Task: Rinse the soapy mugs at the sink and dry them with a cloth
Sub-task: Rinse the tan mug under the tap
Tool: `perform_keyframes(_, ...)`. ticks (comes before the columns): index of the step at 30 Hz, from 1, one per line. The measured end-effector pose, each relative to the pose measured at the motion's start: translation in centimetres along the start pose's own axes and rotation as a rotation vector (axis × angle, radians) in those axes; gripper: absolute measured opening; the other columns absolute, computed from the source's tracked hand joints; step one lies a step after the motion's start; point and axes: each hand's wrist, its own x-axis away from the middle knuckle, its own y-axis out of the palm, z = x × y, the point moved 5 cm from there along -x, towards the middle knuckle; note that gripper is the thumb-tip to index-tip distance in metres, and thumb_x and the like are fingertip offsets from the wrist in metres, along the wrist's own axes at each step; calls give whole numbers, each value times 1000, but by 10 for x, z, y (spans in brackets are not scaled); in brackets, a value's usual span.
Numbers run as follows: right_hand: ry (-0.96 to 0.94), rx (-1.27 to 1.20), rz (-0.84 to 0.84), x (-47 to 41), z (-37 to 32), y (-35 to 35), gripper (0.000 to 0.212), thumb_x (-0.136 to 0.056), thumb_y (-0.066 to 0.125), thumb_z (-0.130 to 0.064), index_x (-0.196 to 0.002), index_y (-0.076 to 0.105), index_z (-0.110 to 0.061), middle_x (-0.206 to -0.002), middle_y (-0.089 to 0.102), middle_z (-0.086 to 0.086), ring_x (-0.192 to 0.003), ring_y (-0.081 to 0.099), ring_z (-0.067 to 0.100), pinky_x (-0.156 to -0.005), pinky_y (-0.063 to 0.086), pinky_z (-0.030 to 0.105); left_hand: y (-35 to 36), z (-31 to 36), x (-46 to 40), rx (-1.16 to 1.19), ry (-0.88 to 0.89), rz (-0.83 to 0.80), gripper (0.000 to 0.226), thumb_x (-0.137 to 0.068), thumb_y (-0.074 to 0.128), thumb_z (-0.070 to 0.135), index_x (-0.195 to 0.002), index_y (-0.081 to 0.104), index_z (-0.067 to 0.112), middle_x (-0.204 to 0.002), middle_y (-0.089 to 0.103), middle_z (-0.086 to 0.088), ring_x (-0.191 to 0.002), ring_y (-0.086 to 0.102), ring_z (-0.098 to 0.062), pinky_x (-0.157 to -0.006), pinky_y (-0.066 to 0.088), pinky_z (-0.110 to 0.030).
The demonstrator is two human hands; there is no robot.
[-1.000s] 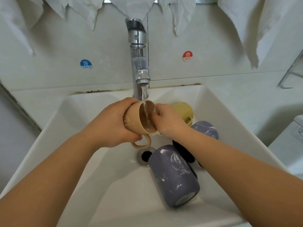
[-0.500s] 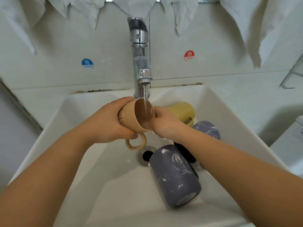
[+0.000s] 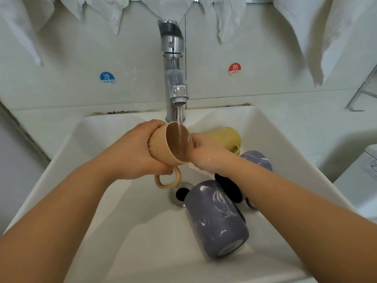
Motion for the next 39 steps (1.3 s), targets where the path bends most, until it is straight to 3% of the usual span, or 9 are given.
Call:
perform_keyframes(4, -6, -84, 40, -4, 5, 0, 13, -89, 60, -12, -94, 50, -18, -74, 53, -4, -63, 48, 9, -53, 37, 18, 2, 0, 1, 68, -28, -63, 77, -50, 94, 26, -107, 49, 48, -107, 56, 18, -94, 59, -6, -70, 51, -23)
perform_keyframes(8, -112, 15, 194, -5, -1, -6, 31, -99, 46, -21, -69, 49, -16, -59, 47, -4, -52, 42, 10, -54, 36, 27, 5, -1, 2, 117, -67, -108, 80, -43, 87, 33, -115, 53, 45, -106, 61, 18, -94, 62, -6, -72, 59, -30)
perform_keyframes(12, 13, -224, -21, 0, 7, 4, 11, -96, 50, -9, -97, 55, -19, -52, 48, -2, -38, 39, 10, -40, 32, 23, 3, -5, 2, 158, -84, -131, 82, -46, 90, 25, -118, 54, 40, -104, 62, 17, -91, 63, -3, -66, 55, -22)
perform_keyframes(14, 77, -331, -127, 1, 10, 9, 30, -90, 53, 1, -113, 52, -18, -58, 45, 2, -42, 36, 11, -40, 30, 23, 2, -7, 2, 170, -90, -137, 83, -44, 89, 26, -119, 54, 40, -105, 62, 18, -91, 63, 0, -67, 55, -21)
perform_keyframes(17, 84, -291, -117, 4, 7, 7, 9, -94, 52, -7, -87, 55, -12, -49, 43, 0, -36, 33, 10, -38, 27, 21, 4, -8, 2, 172, -106, -157, 85, -40, 88, 31, -118, 54, 42, -103, 64, 19, -93, 63, -1, -70, 56, -24)
perform_keyframes(23, 169, -253, 52, 3, 9, -1, 29, -101, 41, -15, -74, 47, -10, -49, 48, 8, -24, 34, 9, -31, 27, 17, -10, -12, 5, -43, -277, -28, 93, -47, 95, 43, -125, 46, 36, -120, 50, 17, -112, 49, -10, -85, 43, -28)
perform_keyframes(29, 258, -305, 91, 2, 10, 1, 26, -93, 37, 1, -72, 50, -5, -52, 52, 10, -27, 39, 11, -32, 32, 16, -19, -7, 18, -136, -401, 20, 33, -86, 65, 46, -81, 69, 14, -85, 70, -3, -73, 62, -19, -62, 45, -30)
perform_keyframes(34, 272, -357, 74, 4, 8, 10, 25, -92, 37, 1, -76, 54, -6, -58, 54, 9, -35, 42, 12, -34, 37, 18, 24, -6, 33, 201, -432, -290, 42, -100, 44, 40, -86, 70, 10, -80, 74, 7, -54, 59, -10, -49, 42, -20)
perform_keyframes(39, 311, -438, 50, 4, 10, 14, 18, -93, 43, -1, -80, 55, -7, -61, 53, 9, -36, 41, 10, -36, 38, 19, 23, -10, 27, 80, -326, -83, 46, -101, 41, 37, -62, 39, 13, -45, 37, 11, -40, 33, -4, -48, 28, -21)
